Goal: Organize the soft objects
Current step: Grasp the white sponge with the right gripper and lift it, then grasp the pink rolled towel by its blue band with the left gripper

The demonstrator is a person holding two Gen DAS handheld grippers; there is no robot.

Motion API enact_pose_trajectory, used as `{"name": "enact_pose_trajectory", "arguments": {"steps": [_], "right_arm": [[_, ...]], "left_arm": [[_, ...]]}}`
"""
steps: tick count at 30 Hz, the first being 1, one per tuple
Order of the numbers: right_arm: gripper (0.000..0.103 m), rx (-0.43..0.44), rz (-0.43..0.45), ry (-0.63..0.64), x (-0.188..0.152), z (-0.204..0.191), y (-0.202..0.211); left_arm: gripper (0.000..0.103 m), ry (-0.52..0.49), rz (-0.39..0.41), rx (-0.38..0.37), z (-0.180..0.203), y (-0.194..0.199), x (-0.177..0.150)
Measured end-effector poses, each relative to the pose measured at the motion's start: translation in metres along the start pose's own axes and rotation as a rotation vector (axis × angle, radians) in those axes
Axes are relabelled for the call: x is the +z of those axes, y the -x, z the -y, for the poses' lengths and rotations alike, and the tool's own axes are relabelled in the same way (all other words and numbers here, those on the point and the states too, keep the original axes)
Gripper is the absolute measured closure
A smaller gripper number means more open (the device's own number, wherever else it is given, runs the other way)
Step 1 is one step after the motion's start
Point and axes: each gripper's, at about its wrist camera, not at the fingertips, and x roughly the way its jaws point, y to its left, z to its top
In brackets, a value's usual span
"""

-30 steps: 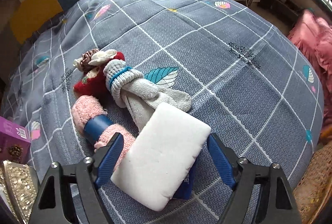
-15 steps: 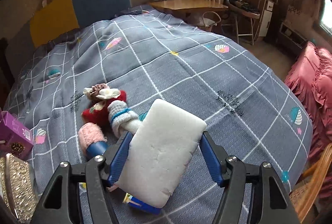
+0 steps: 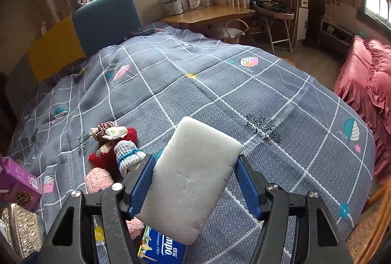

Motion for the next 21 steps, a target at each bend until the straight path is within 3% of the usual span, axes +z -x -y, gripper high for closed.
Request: {"name": "enact_pose_trajectory", "arguments": {"steps": [11, 18, 21], "right_arm": [[0.036, 0.068, -0.032, -0.025, -0.001, 0.003, -0.005], [0.036, 0.088, -0.043, -0.036, -0.001, 0.004, -0.006], [0.036, 0.096, -0.052, -0.038, -0.001, 0.005, -0.008]], "left_arm": [[0.048, 0.102, -0.083, -0.074, 0.019, -0.069, 0.047], [0.047, 0.215, -0.135, -0.053, 0.018, -0.111, 0.065], [0.045, 0.201, -0.149, -0.029, 0.026, -0.123, 0.068]]}}
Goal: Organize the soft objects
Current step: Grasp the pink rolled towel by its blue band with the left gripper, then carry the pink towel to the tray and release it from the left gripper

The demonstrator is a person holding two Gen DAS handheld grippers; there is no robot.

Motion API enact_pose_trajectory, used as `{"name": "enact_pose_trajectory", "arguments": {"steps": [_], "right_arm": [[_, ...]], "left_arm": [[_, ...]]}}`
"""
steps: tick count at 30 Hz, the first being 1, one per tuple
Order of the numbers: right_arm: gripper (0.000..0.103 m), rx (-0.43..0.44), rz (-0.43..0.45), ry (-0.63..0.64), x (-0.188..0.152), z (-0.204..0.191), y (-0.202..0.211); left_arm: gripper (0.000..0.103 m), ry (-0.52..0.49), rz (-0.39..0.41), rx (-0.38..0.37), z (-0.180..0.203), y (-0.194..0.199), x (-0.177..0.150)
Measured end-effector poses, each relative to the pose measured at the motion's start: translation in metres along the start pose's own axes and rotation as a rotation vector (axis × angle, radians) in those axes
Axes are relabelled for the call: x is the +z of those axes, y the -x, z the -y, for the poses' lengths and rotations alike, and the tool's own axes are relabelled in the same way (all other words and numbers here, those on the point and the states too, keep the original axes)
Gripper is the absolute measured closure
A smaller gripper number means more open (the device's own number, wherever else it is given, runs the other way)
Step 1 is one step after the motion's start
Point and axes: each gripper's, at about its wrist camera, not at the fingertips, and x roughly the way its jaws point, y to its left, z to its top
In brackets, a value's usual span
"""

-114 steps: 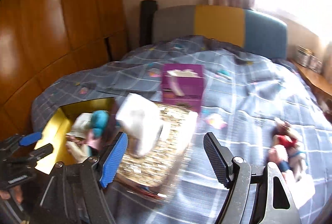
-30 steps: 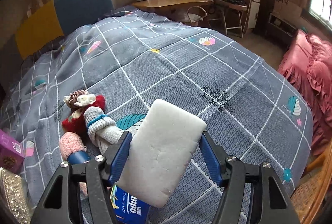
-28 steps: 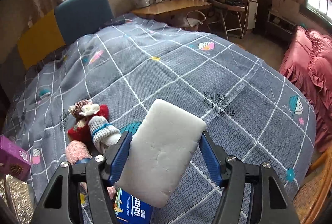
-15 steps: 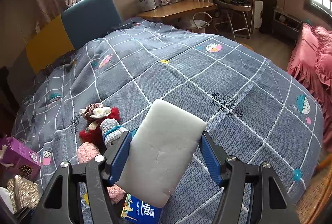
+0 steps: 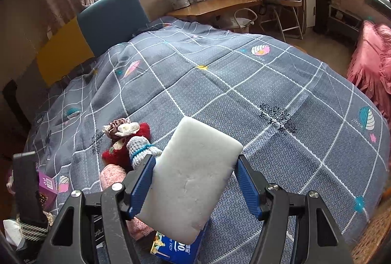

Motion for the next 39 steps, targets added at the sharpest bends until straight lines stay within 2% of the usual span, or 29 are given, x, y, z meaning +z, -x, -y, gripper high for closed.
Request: {"name": "enact_pose_trajectory", "arguments": {"steps": [3, 6, 9, 13, 16, 19, 24, 27, 29, 32, 36, 39], "right_arm": [[0.036, 0.002, -0.008, 0.008, -0.001, -0.002, -0.002], [0.036, -0.002, -0.009, 0.017, -0.001, -0.003, -0.002], [0.037, 0.002, -0.014, 0.015, -0.001, -0.003, -0.003], [0.037, 0.016, -0.020, 0.028, -0.002, -0.006, -0.004], [0.037, 0.034, -0.037, 0.063, -0.005, -0.013, -0.006], [0.037, 0.058, -0.055, 0.098, -0.009, -0.020, -0.008], [0.037, 0.063, -0.060, 0.143, -0.012, -0.029, -0.009], [0.037, 0.060, -0.058, 0.152, -0.013, -0.030, -0.009], [0.037, 0.061, -0.056, 0.155, -0.013, -0.031, -0.008], [0.037, 0.066, -0.056, 0.175, -0.014, -0.035, -0.008], [0.037, 0.066, -0.051, 0.221, -0.017, -0.043, -0.007], [0.037, 0.064, -0.047, 0.247, -0.019, -0.048, -0.007]], "left_arm": [[0.046, -0.046, 0.006, 0.029, 0.005, -0.005, -0.001], [0.060, -0.131, 0.037, 0.028, 0.010, 0.002, -0.006], [0.062, -0.139, 0.038, 0.010, 0.003, 0.015, -0.008], [0.062, -0.157, 0.058, 0.036, -0.009, 0.041, -0.003], [0.062, -0.132, 0.085, 0.060, -0.025, 0.066, 0.015], [0.062, -0.090, 0.157, 0.101, -0.049, 0.104, 0.044], [0.062, 0.005, 0.300, 0.194, -0.110, 0.182, 0.083], [0.062, 0.086, 0.369, 0.264, -0.163, 0.224, 0.090], [0.062, 0.153, 0.406, 0.298, -0.203, 0.250, 0.083], [0.062, 0.251, 0.458, 0.344, -0.260, 0.281, 0.053], [0.062, 0.386, 0.497, 0.379, -0.331, 0.312, -0.013], [0.062, 0.503, 0.513, 0.374, -0.376, 0.324, -0.070]]}}
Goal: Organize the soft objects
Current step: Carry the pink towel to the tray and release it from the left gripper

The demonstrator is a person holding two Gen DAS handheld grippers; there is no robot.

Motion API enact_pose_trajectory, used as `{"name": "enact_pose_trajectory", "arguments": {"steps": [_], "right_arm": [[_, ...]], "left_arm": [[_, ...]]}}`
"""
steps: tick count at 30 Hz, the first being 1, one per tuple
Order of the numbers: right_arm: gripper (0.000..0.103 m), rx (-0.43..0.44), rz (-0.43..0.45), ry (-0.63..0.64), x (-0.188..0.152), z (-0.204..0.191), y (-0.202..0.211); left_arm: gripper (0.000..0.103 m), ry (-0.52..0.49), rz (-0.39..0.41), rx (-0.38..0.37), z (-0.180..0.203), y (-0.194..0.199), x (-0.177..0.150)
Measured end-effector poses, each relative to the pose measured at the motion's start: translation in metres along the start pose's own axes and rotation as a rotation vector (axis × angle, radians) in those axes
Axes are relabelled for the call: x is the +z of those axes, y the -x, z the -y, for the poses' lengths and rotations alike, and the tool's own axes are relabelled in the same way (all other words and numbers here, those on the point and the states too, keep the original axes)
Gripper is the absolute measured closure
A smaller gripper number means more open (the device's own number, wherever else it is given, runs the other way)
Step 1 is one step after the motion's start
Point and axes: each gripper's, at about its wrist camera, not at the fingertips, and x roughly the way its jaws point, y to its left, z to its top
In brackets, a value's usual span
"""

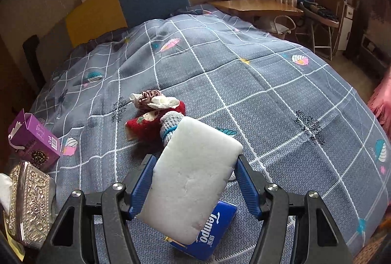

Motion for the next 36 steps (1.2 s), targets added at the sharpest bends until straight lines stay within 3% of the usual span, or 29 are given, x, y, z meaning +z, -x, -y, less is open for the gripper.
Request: {"name": "enact_pose_trajectory", "arguments": {"steps": [6, 9, 12, 15, 19, 24, 29, 36], "right_arm": [[0.037, -0.032, -0.015, 0.039, -0.003, -0.006, -0.003], [0.037, -0.040, -0.020, 0.049, -0.004, -0.007, -0.004], [0.037, -0.047, -0.026, 0.065, -0.005, -0.011, -0.006], [0.037, -0.063, -0.034, 0.088, -0.006, -0.014, -0.008], [0.038, -0.082, -0.049, 0.110, -0.008, -0.017, -0.012], [0.038, -0.111, -0.066, 0.127, -0.009, -0.018, -0.017], [0.038, -0.130, -0.080, 0.143, -0.010, -0.020, -0.020], [0.038, -0.109, -0.081, 0.126, -0.005, -0.024, -0.020]], "left_arm": [[0.062, 0.154, -0.034, 0.058, -0.102, 0.012, -0.060], [0.062, 0.167, -0.079, 0.078, -0.128, 0.008, -0.087], [0.061, 0.165, -0.120, 0.049, -0.142, 0.005, -0.111], [0.060, 0.150, -0.148, 0.027, -0.146, 0.003, -0.130], [0.058, 0.093, -0.190, 0.100, -0.152, -0.001, -0.137], [0.048, 0.045, -0.122, 0.185, -0.158, 0.010, -0.131], [0.048, 0.070, -0.069, 0.184, -0.157, 0.026, -0.138], [0.048, 0.059, -0.039, 0.121, -0.132, 0.043, -0.155]]}}
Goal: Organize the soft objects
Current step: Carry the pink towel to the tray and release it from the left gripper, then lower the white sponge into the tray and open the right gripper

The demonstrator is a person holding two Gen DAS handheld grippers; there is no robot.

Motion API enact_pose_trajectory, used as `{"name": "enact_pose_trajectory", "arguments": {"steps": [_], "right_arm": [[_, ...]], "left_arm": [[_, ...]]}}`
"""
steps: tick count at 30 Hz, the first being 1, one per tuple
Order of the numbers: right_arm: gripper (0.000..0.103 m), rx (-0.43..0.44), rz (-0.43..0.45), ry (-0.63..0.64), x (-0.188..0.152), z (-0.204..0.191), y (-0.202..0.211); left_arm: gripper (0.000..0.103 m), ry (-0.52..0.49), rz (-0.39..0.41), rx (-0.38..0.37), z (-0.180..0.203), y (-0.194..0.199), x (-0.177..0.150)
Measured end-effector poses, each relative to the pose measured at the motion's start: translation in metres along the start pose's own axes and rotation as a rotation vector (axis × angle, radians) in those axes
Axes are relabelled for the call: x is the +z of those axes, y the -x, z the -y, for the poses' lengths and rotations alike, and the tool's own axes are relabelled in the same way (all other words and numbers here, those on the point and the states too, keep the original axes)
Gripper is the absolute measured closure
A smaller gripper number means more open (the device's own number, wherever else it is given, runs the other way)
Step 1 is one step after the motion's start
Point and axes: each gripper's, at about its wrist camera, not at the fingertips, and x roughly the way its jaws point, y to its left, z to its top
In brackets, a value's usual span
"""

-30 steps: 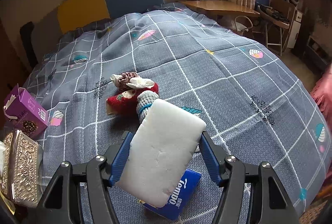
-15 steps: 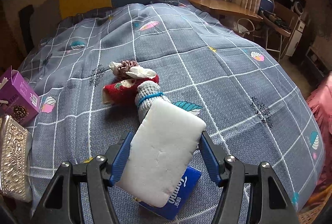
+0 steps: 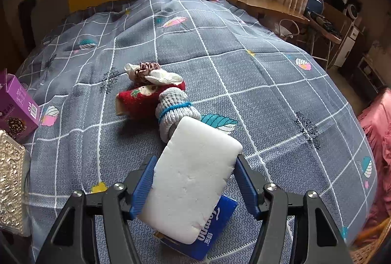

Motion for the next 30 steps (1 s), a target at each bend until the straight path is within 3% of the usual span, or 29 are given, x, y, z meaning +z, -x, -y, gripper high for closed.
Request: {"name": "enact_pose_trajectory", "arguments": {"steps": [9, 14, 19, 24, 30], "right_arm": [[0.038, 0.079, 0.030, 0.027, 0.042, -0.053, 0.006], [0.038, 0.192, 0.068, 0.087, 0.073, -0.104, 0.024], [0.038, 0.368, 0.130, 0.204, 0.096, -0.176, 0.062], [0.038, 0.575, 0.166, 0.406, 0.082, -0.259, 0.116], [0.038, 0.770, 0.134, 0.636, 0.021, -0.340, 0.167]], "left_arm": [[0.048, -0.090, 0.001, -0.037, 0.030, 0.011, -0.018], [0.048, -0.139, 0.015, -0.036, 0.040, 0.016, -0.027], [0.048, -0.164, 0.020, -0.048, 0.046, 0.020, -0.032], [0.048, -0.174, 0.018, -0.056, 0.047, 0.022, -0.035], [0.048, -0.130, 0.027, -0.044, 0.032, 0.024, -0.034]]}}
